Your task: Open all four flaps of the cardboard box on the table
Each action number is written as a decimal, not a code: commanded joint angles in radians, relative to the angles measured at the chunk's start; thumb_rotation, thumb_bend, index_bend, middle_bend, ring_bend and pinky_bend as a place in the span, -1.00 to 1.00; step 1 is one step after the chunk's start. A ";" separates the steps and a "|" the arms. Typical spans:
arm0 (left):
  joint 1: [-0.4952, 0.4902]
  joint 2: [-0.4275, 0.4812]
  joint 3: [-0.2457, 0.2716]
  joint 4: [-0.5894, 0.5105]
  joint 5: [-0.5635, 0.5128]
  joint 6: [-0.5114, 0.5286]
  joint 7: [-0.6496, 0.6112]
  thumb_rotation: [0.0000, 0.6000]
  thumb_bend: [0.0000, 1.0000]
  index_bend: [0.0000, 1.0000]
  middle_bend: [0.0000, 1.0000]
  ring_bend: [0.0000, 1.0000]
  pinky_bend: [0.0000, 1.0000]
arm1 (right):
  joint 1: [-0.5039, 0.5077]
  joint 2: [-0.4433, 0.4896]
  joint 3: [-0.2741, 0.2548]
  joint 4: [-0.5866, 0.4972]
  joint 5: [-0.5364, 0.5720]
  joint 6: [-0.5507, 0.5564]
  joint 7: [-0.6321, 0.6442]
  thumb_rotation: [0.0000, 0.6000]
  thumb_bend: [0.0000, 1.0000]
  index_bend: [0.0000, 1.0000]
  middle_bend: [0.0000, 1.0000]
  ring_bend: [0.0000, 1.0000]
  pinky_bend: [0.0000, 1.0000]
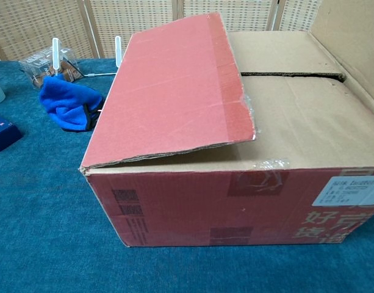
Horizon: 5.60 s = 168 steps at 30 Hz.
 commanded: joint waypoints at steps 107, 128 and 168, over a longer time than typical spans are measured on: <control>-0.800 0.030 -0.149 -0.209 0.402 -0.175 -0.245 0.82 -1.00 -0.37 -0.79 -0.88 -0.75 | -0.190 -0.121 0.066 0.438 0.446 0.234 0.535 -0.28 -0.09 -0.92 -1.00 -1.00 -1.00; -1.074 0.129 -0.204 -0.502 0.246 -0.634 -0.126 0.27 -1.00 -0.27 -0.65 -0.79 -0.74 | -0.195 -0.114 0.072 0.420 0.467 0.227 0.524 -0.25 -0.06 -0.98 -1.00 -1.00 -1.00; -1.232 -0.035 -0.258 -0.588 -0.071 -0.900 0.175 0.24 -1.00 -0.22 0.17 -0.11 -0.17 | -0.212 -0.095 0.067 0.417 0.465 0.232 0.571 -0.21 -0.01 -0.99 -1.00 -1.00 -1.00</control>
